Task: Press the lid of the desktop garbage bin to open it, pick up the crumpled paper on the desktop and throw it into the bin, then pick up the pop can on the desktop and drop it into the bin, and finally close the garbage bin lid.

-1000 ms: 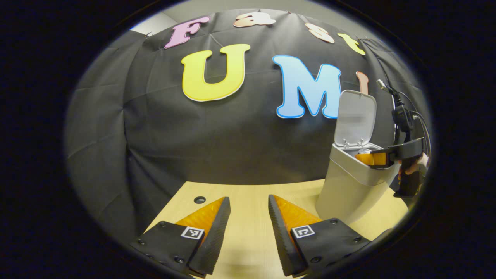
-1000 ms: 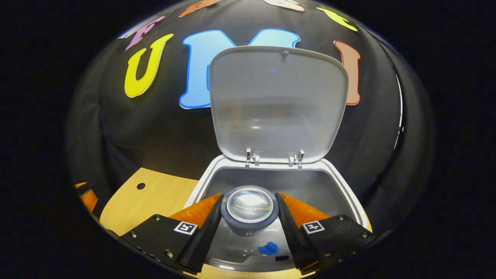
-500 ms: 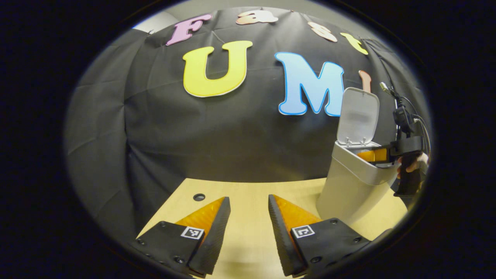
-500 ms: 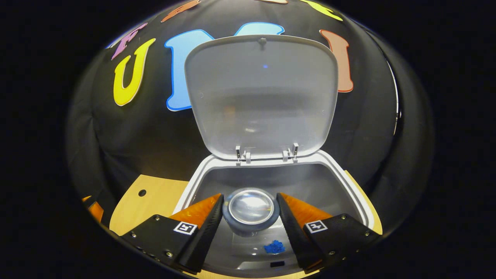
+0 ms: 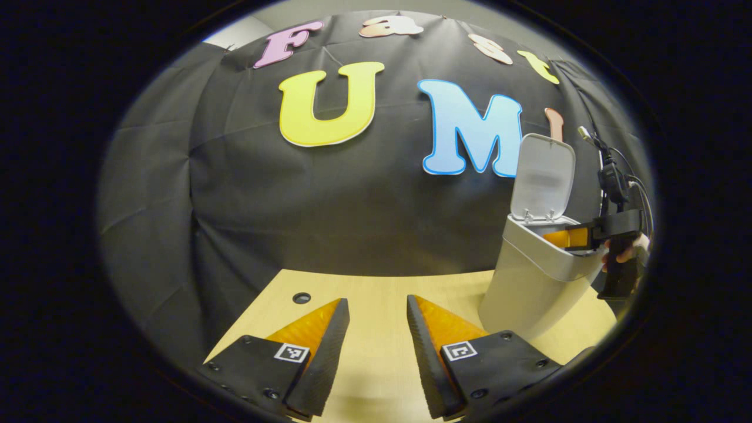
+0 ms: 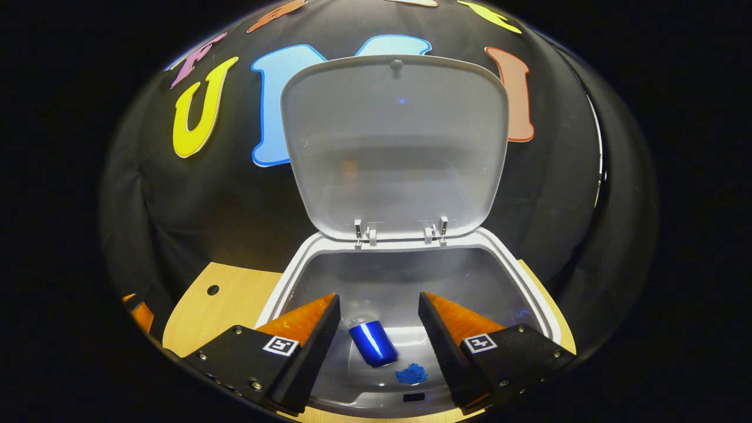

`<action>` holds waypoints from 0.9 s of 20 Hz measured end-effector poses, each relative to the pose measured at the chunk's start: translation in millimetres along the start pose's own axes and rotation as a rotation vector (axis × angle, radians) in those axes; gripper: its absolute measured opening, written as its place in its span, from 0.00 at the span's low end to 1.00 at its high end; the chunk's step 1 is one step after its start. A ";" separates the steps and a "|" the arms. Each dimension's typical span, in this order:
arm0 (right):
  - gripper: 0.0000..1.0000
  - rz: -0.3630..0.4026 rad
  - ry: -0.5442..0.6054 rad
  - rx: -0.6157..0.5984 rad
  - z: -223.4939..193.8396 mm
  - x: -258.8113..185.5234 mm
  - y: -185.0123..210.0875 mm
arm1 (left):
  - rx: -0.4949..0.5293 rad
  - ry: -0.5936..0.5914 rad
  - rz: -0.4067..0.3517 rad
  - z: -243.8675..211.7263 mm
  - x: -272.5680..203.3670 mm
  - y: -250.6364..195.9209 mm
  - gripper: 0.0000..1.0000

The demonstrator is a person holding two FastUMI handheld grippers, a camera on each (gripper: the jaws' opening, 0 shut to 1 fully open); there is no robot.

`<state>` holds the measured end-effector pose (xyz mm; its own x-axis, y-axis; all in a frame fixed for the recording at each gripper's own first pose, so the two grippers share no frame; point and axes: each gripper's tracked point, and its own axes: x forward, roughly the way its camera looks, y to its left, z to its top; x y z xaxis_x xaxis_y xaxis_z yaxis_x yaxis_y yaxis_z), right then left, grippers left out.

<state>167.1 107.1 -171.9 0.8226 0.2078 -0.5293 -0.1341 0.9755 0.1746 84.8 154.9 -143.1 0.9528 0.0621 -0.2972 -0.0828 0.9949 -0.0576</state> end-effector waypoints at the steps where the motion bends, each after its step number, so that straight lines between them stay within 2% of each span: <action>1: 0.86 0.001 -0.002 0.000 0.6 -1.2 0.2 | 0.000 -0.001 0.000 0.7 -0.7 -0.1 0.67; 18: 0.86 -0.004 -0.064 -0.038 29.7 -33.3 -12.2 | -0.028 -0.016 -0.023 7.5 -13.7 -18.0 0.67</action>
<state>157.8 86.1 -131.7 0.8565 0.2003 -0.4757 -0.1510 0.9785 0.1403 75.4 136.7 -130.9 0.9590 0.0408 -0.2806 -0.0688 0.9935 -0.0909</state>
